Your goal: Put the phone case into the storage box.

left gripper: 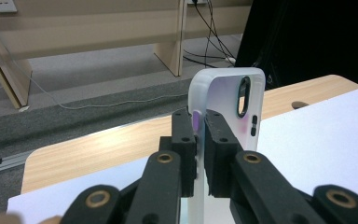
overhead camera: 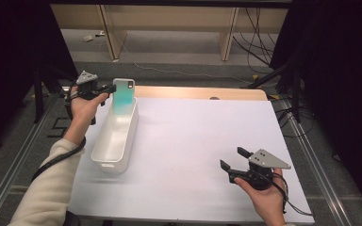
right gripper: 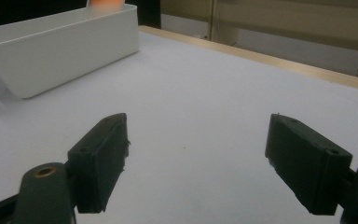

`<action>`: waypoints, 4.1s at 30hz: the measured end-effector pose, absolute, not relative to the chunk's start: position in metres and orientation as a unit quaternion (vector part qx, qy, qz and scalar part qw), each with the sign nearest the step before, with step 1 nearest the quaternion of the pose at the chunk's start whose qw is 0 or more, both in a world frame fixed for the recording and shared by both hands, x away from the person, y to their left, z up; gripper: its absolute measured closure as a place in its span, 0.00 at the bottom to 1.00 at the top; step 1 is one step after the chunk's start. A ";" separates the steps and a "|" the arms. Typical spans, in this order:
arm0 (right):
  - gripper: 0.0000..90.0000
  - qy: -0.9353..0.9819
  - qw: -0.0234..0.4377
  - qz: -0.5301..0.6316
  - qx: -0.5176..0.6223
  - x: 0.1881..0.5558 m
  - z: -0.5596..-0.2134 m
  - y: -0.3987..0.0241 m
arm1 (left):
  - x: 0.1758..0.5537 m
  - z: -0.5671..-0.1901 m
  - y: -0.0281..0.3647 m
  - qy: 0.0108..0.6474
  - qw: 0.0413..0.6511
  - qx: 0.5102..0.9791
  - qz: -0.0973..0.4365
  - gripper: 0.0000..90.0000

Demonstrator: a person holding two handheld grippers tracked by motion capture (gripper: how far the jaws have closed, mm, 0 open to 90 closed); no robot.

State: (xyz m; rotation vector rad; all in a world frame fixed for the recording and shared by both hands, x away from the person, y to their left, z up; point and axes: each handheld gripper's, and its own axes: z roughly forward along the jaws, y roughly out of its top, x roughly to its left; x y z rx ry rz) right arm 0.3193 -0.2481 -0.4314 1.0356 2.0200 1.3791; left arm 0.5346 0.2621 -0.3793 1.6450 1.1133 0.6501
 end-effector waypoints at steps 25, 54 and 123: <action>0.25 0.739 0.239 0.502 0.380 0.320 -0.433 -0.248 | 0.543 -0.391 0.263 0.467 0.491 0.684 0.269 0.93; 0.25 0.746 0.233 0.492 0.383 0.318 -0.430 -0.250 | 0.548 -0.398 0.261 0.469 0.484 0.689 0.266 0.93; 0.25 0.745 0.229 0.497 0.381 0.319 -0.433 -0.248 | 0.554 -0.412 0.262 0.478 0.461 0.695 0.276 0.91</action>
